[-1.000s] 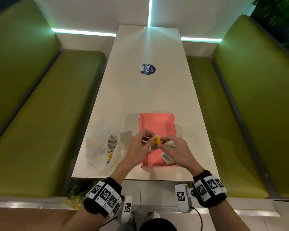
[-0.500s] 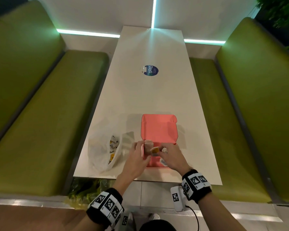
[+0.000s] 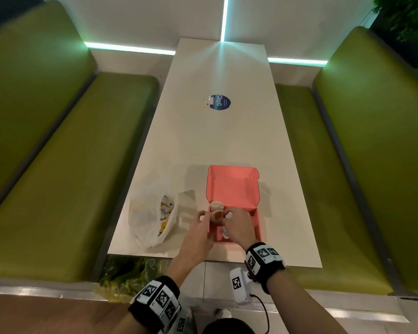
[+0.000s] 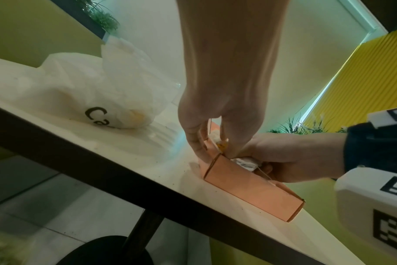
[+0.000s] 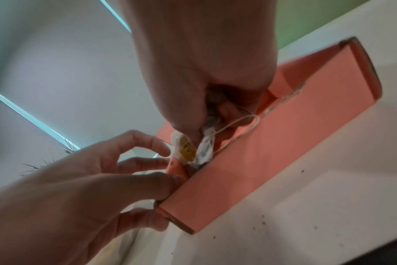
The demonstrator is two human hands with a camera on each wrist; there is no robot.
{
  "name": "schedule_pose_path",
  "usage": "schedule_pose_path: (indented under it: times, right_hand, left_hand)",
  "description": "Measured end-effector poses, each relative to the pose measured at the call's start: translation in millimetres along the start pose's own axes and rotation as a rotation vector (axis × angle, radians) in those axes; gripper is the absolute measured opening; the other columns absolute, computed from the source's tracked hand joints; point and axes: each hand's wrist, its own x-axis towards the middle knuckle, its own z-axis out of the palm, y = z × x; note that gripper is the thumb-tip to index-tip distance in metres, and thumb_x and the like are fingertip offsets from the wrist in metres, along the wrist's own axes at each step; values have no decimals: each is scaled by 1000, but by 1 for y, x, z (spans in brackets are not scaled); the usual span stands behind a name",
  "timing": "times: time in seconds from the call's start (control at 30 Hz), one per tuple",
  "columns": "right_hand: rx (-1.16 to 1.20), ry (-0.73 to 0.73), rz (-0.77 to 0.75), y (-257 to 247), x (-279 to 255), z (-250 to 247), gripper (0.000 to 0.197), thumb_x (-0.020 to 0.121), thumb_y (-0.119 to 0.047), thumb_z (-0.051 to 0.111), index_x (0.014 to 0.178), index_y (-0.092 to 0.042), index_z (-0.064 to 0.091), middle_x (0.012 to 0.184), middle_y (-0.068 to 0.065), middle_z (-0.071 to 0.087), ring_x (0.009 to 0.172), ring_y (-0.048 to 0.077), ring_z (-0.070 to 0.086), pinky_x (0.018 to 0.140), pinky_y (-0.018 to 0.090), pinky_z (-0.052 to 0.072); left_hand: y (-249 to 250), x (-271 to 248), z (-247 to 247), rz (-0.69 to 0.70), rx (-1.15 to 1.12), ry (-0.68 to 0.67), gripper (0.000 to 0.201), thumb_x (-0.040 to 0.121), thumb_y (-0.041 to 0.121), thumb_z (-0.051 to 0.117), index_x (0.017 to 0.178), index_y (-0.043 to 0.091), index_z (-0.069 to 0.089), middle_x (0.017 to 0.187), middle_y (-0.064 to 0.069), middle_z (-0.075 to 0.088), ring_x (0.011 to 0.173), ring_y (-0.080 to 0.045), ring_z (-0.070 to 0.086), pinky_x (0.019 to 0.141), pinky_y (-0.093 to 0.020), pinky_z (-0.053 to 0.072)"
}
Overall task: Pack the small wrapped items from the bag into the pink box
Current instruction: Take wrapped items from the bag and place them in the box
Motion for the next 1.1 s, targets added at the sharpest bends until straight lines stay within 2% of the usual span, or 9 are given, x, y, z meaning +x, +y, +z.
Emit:
schedule_pose_path:
  times: [0.07, 0.17, 0.27, 0.33, 0.43, 0.57, 0.67, 0.8, 1.1]
  right_hand:
    - [2, 2, 11, -1, -1, 1, 5, 78, -28, 71, 80, -23, 71, 74, -6, 70, 72, 16, 66, 70, 39, 56]
    - [6, -8, 4, -5, -3, -6, 10, 80, -29, 73, 89, -23, 72, 90, -1, 72, 83, 18, 66, 76, 38, 56]
    - [5, -13, -10, -2, -2, -23, 17, 80, -21, 75, 96, -17, 71, 98, 1, 67, 83, 16, 62, 70, 28, 51]
    - [-15, -17, -30, 2, -2, -40, 14, 81, -21, 75, 94, -20, 70, 103, 1, 66, 85, 14, 62, 72, 26, 52]
    - [-96, -32, -26, 7, 2, -67, 9, 83, -22, 71, 92, -26, 69, 107, 3, 64, 85, 16, 64, 75, 32, 55]
    - [-469, -104, -54, 6, 5, -88, 15, 91, -21, 62, 104, -25, 69, 116, 5, 60, 98, 26, 64, 82, 35, 52]
    - [-743, -181, -116, 5, 2, -80, 26, 95, -11, 53, 118, -17, 63, 120, 10, 60, 101, 30, 65, 79, 36, 49]
    - [-962, -207, -209, 1, -7, -62, 27, 94, 0, 47, 116, -9, 59, 120, 12, 61, 107, 32, 63, 81, 38, 47]
    - [-974, -187, -165, 1, -13, -49, 29, 94, -1, 46, 120, -9, 56, 122, 13, 60, 112, 33, 61, 85, 41, 49]
  left_hand:
    - [-2, 1, 1, 24, 37, -19, 29, 93, 12, 62, 121, 19, 55, 127, -1, 45, 88, -13, 60, 79, -30, 52]
    - [-3, 2, 2, 25, 93, -60, 45, 93, 9, 58, 136, 22, 51, 134, -3, 41, 95, -16, 61, 85, -30, 51]
    - [-5, 3, 2, -21, 134, -99, 57, 90, 6, 58, 143, 23, 45, 139, -5, 37, 104, -20, 58, 90, -31, 49]
    - [-7, 3, 3, -35, 152, -109, 62, 87, 5, 59, 144, 26, 42, 141, -4, 35, 110, -23, 56, 91, -32, 49]
    - [-6, 3, 2, -13, 179, -102, 65, 84, 5, 60, 143, 29, 42, 143, -4, 33, 120, -24, 49, 87, -32, 50]
    - [-3, 4, 0, 40, 209, -64, 58, 83, 5, 62, 135, 25, 47, 143, -5, 31, 122, -26, 46, 73, -29, 51]
    - [0, 4, 1, 70, 216, -44, 52, 84, 6, 62, 133, 22, 49, 140, -5, 34, 118, -26, 48, 67, -24, 44]
    - [2, 2, 1, 74, 236, -23, 56, 85, 9, 63, 136, 22, 46, 140, -4, 33, 120, -25, 46, 67, -26, 49]
    - [1, -4, 2, 92, 277, 16, 59, 87, 15, 61, 138, 29, 35, 145, -7, 29, 124, -28, 39, 66, -26, 55]
